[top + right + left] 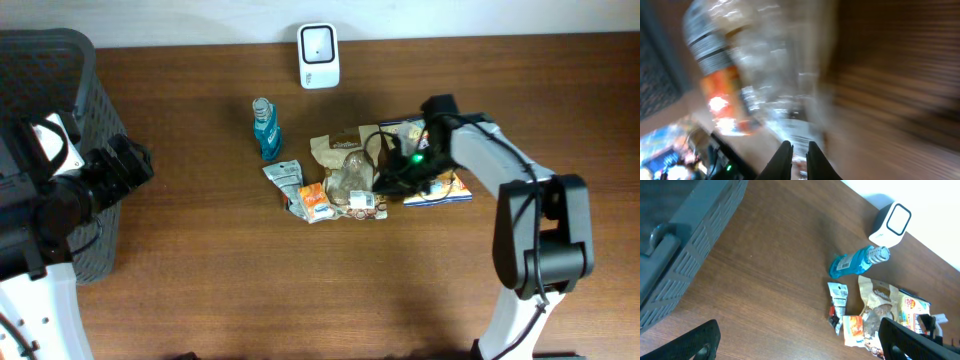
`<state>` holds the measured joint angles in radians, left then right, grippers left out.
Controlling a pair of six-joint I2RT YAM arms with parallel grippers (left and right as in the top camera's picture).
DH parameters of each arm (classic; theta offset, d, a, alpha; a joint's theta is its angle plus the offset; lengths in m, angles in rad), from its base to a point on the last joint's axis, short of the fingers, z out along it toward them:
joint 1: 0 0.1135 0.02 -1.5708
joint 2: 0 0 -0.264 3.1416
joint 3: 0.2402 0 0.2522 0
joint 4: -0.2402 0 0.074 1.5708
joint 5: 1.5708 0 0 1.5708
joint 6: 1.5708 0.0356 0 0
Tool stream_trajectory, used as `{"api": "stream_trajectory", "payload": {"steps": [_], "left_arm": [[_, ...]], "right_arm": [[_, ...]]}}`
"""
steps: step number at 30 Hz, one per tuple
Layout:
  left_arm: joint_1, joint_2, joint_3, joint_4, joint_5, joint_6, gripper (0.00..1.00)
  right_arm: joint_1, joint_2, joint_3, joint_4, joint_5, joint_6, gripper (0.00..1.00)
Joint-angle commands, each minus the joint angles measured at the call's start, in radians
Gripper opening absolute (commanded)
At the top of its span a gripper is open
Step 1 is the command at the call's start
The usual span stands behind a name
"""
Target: Scan the item barcode
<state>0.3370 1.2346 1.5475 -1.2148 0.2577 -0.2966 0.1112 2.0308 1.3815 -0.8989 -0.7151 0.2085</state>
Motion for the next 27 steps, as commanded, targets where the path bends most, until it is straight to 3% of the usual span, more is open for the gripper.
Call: {"api": "stream_trajectory", "payload": {"steps": [1,9,15,16,19,21,24,27], "left_arm": [[0.005,0.000,-0.002,-0.001,0.008,-0.010,0.99],[0.005,0.000,-0.002,-0.001,0.008,-0.010,0.99],[0.005,0.000,-0.002,-0.001,0.008,-0.010,0.99],[0.005,0.000,-0.002,-0.001,0.008,-0.010,0.99],[0.005,0.000,-0.002,-0.001,0.008,-0.010,0.99],[0.005,0.000,-0.002,-0.001,0.008,-0.010,0.99],[0.005,0.000,-0.002,-0.001,0.008,-0.010,0.99],[0.005,0.000,-0.002,-0.001,0.008,-0.010,0.99]], "right_arm": [[-0.043,-0.019,0.025,-0.055,0.175,0.016,0.14],[0.049,-0.026,0.173,-0.183,0.175,-0.081,0.24],[0.139,-0.026,0.280,-0.202,0.244,-0.077,0.41],[0.145,-0.026,0.306,-0.216,0.262,-0.077,0.45],[0.145,-0.026,0.363,-0.251,0.283,-0.077,0.83],[0.145,-0.025,0.363,-0.241,0.288,-0.069,0.98],[0.146,-0.014,0.350,-0.230,0.367,-0.059,0.99],[0.146,0.003,0.313,-0.207,0.515,0.054,0.99]]}}
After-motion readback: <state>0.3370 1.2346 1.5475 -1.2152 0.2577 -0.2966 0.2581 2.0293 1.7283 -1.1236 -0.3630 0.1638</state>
